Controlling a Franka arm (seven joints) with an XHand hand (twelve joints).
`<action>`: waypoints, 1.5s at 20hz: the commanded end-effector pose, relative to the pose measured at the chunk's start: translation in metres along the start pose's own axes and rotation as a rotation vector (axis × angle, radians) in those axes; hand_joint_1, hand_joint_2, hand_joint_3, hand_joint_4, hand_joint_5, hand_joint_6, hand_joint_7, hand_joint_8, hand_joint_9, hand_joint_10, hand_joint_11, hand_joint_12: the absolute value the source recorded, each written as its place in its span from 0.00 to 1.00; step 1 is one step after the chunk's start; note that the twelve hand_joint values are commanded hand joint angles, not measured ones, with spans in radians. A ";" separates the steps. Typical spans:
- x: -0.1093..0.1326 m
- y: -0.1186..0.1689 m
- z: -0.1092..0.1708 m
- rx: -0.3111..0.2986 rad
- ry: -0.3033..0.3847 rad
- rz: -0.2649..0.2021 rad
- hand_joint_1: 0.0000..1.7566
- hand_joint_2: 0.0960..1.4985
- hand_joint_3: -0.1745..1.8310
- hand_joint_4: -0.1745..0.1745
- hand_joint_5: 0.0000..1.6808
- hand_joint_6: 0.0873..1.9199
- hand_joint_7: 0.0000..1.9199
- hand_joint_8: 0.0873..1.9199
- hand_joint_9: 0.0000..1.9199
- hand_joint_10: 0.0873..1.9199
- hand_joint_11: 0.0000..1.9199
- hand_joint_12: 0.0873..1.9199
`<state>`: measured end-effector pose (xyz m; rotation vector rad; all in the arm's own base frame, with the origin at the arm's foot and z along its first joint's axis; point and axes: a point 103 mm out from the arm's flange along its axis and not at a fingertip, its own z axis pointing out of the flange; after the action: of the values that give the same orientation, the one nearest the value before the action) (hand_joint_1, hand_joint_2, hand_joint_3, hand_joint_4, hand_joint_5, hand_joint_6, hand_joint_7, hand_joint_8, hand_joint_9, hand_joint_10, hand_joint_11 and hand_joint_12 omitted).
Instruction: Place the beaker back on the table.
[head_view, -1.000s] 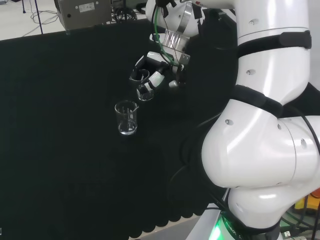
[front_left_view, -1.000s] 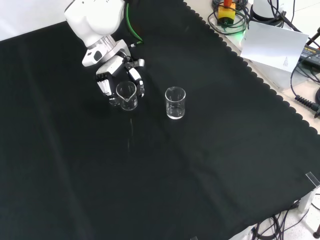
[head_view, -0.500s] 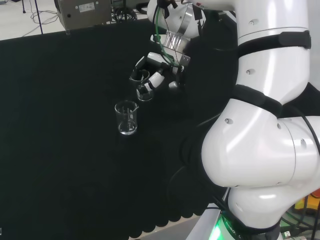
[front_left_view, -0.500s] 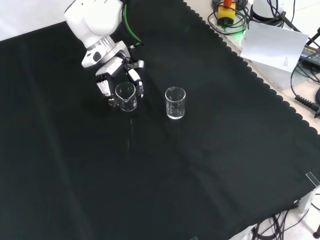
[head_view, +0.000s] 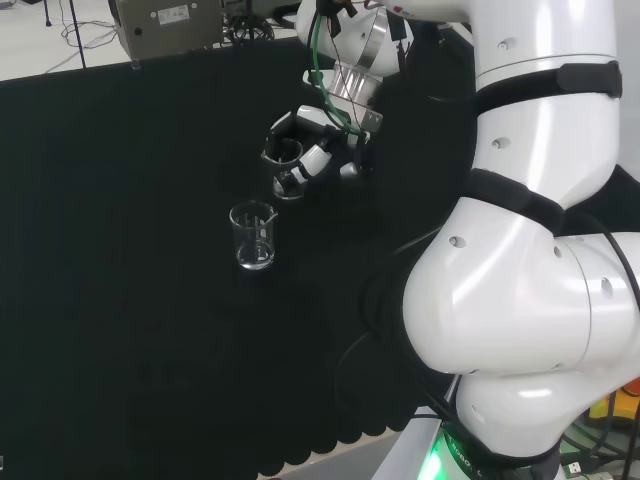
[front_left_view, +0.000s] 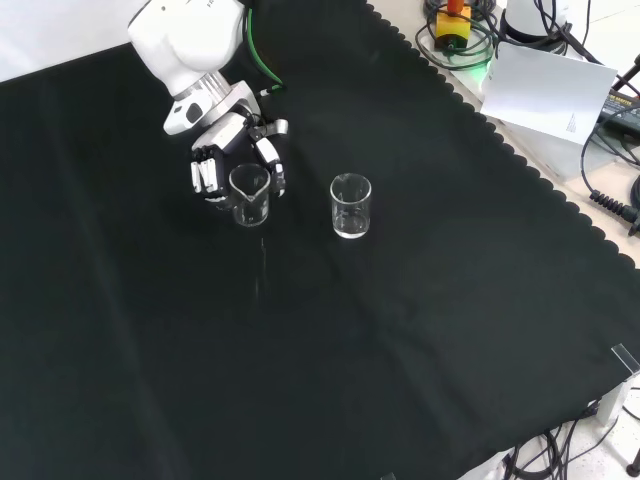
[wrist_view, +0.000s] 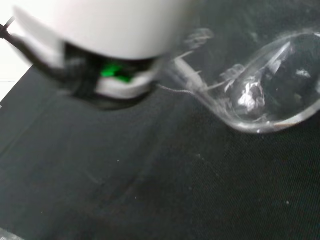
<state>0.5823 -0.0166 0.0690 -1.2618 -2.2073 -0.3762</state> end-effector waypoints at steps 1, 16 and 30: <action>-0.001 -0.004 0.002 0.007 -0.005 0.010 0.65 0.28 0.45 0.38 0.41 0.45 0.40 0.38 0.51 0.12 0.32 0.63; 0.017 -0.010 -0.008 0.060 -0.096 0.020 0.60 0.27 0.43 0.32 0.24 0.34 0.26 0.38 0.31 0.32 0.16 0.70; 0.072 -0.041 -0.051 0.080 -0.178 0.109 0.51 0.30 0.37 0.37 0.16 0.02 0.00 0.34 0.05 0.39 0.00 0.66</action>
<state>0.5609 -0.0094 0.1173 -1.3354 -2.2570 -0.1658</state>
